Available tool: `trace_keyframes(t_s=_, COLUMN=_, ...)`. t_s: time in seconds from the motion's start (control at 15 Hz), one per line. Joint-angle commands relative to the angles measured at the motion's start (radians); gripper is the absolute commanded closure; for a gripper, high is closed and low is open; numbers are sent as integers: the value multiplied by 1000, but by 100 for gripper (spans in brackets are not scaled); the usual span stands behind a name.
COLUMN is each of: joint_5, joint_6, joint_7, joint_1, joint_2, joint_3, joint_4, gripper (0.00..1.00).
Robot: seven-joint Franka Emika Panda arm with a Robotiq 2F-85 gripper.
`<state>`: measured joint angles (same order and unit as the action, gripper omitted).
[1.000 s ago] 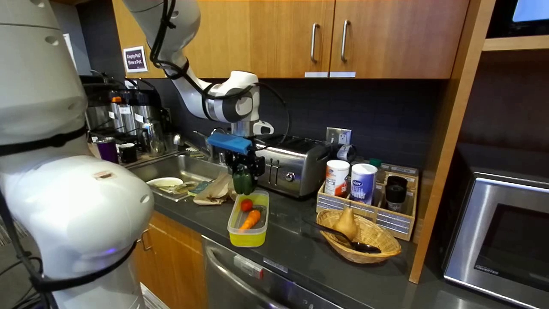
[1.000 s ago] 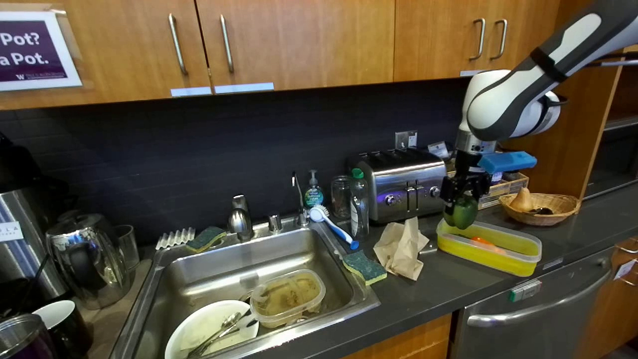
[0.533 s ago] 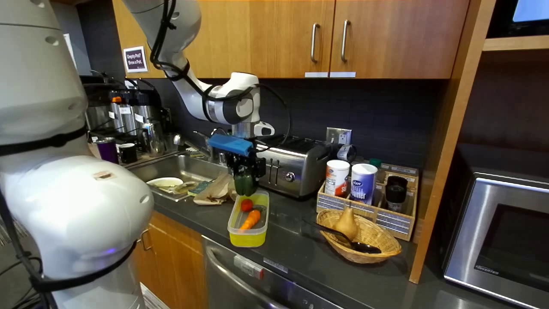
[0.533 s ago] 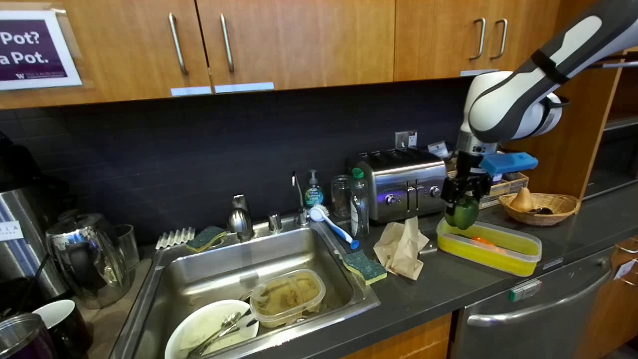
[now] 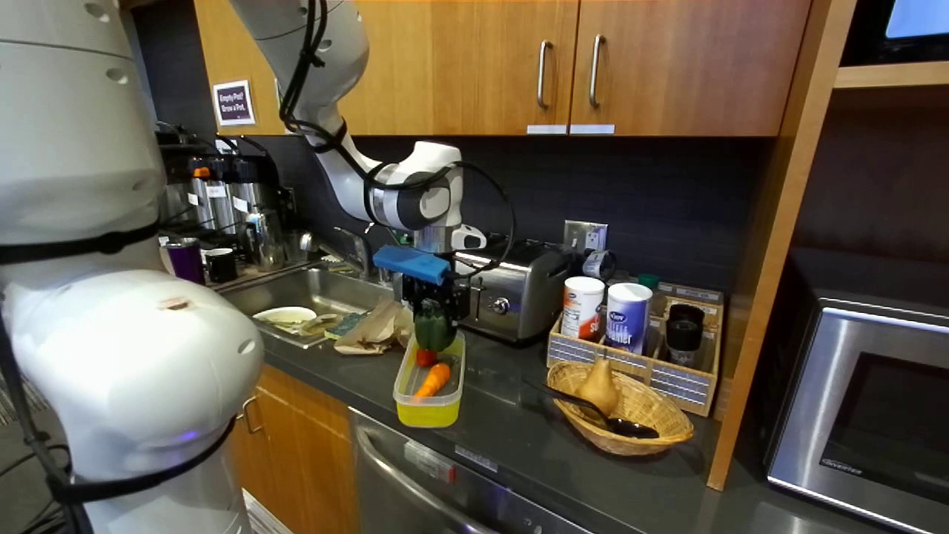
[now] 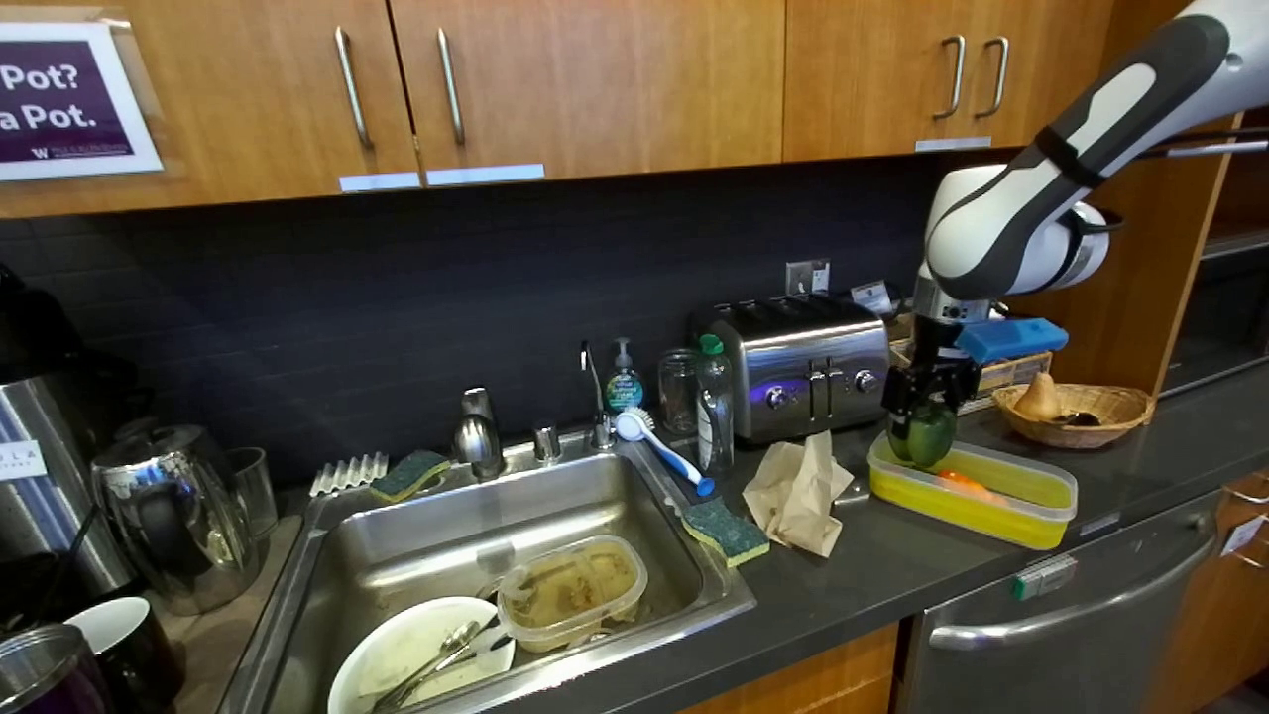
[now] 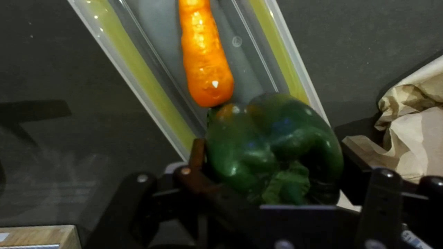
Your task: Put the green pepper in the yellow lunchbox
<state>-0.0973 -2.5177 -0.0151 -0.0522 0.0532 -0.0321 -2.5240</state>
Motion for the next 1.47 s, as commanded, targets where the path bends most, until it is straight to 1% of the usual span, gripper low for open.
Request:
trace_keyframes(t_s=0.0, joint_5=-50, joint_6=0, joint_7=-64, joint_1=6, joint_2=-59, joint_3=5, joint_4=42, gripper=37)
trace_keyframes(t_s=0.27, joint_5=-73, joint_6=3, joint_7=-92, joint_1=8, joint_2=-93, joint_3=0, joint_4=68, gripper=37)
trace_keyframes(t_s=0.47, joint_5=-64, joint_6=2, joint_7=-80, joint_1=10, joint_2=-105, joint_3=-2, joint_4=81, gripper=37)
trace_keyframes(t_s=0.53, joint_5=-64, joint_6=3, joint_7=-80, joint_1=10, joint_2=-107, joint_3=-2, joint_4=84, gripper=3)
trace_keyframes(t_s=0.6, joint_5=-63, joint_6=3, joint_7=-80, joint_1=10, joint_2=-110, joint_3=-2, joint_4=87, gripper=3)
trace_keyframes(t_s=0.67, joint_5=-64, joint_6=4, joint_7=-78, joint_1=10, joint_2=-109, joint_3=-3, joint_4=88, gripper=0)
trace_keyframes(t_s=1.13, joint_5=-50, joint_6=9, joint_7=-64, joint_1=7, joint_2=-99, joint_3=-6, joint_4=88, gripper=0)
trace_keyframes(t_s=1.4, joint_5=-13, joint_6=32, joint_7=-25, joint_1=-4, joint_2=-47, joint_3=-14, joint_4=55, gripper=0)
